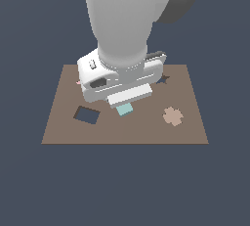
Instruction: Insert a designated object into the corresponding slot on a board.
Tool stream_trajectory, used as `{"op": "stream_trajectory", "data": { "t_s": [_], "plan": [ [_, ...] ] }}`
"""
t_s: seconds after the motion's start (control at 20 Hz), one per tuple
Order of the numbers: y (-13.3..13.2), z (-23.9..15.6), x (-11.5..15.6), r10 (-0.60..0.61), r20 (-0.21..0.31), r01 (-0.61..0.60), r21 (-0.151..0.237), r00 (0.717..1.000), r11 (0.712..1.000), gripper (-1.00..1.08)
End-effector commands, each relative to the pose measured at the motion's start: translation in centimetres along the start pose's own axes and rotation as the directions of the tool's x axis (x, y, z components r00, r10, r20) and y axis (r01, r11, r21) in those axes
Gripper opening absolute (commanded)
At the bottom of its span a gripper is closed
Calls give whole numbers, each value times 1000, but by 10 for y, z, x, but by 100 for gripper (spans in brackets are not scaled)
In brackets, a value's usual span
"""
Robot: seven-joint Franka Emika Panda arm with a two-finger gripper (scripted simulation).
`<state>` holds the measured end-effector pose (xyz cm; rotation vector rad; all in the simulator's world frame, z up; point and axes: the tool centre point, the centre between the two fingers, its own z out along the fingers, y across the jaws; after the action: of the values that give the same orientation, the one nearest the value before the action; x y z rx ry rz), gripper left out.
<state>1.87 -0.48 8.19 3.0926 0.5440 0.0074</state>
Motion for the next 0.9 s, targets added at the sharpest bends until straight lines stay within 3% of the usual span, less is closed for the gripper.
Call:
{"op": "stream_trajectory", "data": {
  "t_s": [0.0,0.85],
  "plan": [
    [3,13,2,-39,1,39,1,999,999,100],
    [7,46,5,-94,4,94,3,996,996,100]
  ]
}}
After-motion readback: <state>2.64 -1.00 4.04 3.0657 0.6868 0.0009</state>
